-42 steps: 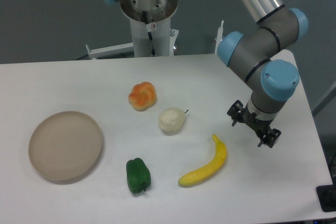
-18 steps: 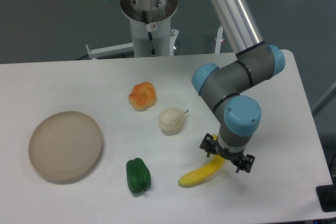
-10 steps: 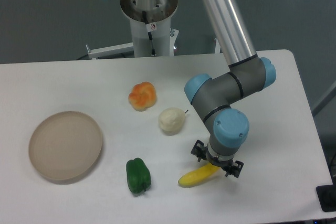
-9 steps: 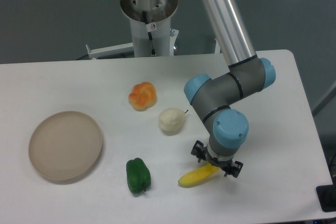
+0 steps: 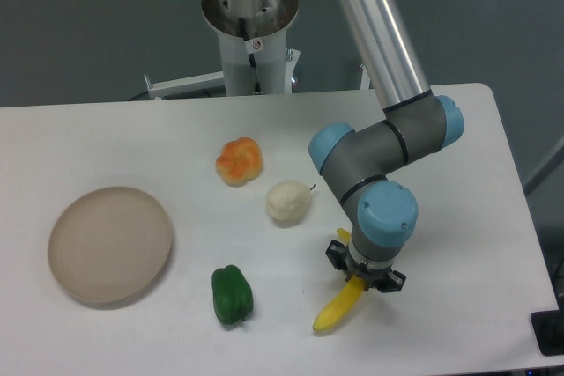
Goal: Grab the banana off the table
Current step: 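Lift the gripped banana up off the table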
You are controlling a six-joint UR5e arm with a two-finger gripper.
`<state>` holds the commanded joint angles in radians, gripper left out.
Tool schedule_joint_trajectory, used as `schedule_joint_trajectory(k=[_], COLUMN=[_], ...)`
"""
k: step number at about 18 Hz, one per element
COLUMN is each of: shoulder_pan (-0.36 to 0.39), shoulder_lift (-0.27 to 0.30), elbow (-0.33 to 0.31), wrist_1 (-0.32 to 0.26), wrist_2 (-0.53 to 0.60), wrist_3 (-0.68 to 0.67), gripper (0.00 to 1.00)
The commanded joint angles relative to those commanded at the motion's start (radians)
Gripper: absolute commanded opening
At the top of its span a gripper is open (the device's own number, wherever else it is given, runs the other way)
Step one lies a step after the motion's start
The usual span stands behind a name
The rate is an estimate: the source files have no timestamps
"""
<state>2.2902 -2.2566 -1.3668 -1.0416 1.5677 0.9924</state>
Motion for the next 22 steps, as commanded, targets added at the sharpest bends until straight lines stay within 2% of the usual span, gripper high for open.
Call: schedule_joint_trajectory(k=[3,5,9,13,16,22], shoulder_pan=[0.035,0.066,0.156,0.202,0.209,0.219], shoulder_lift=[0.044,0.072,0.136,0.146,0.147,0.144], elbow=[-0.006,-0.003,-0.017,-0.015,-0.008,-0.003], wrist_1=[-0.015,-0.054,-0.115,-0.132,-0.132,-0.132], wrist_2=[-0.005,-0.002,0.000,0.005,0.023,0.021], wrist_3=[0.000,0.009,0.268,0.414,0.523,0.540], gripper=[0.00,0.00,0.00,0.00,0.00,0.00])
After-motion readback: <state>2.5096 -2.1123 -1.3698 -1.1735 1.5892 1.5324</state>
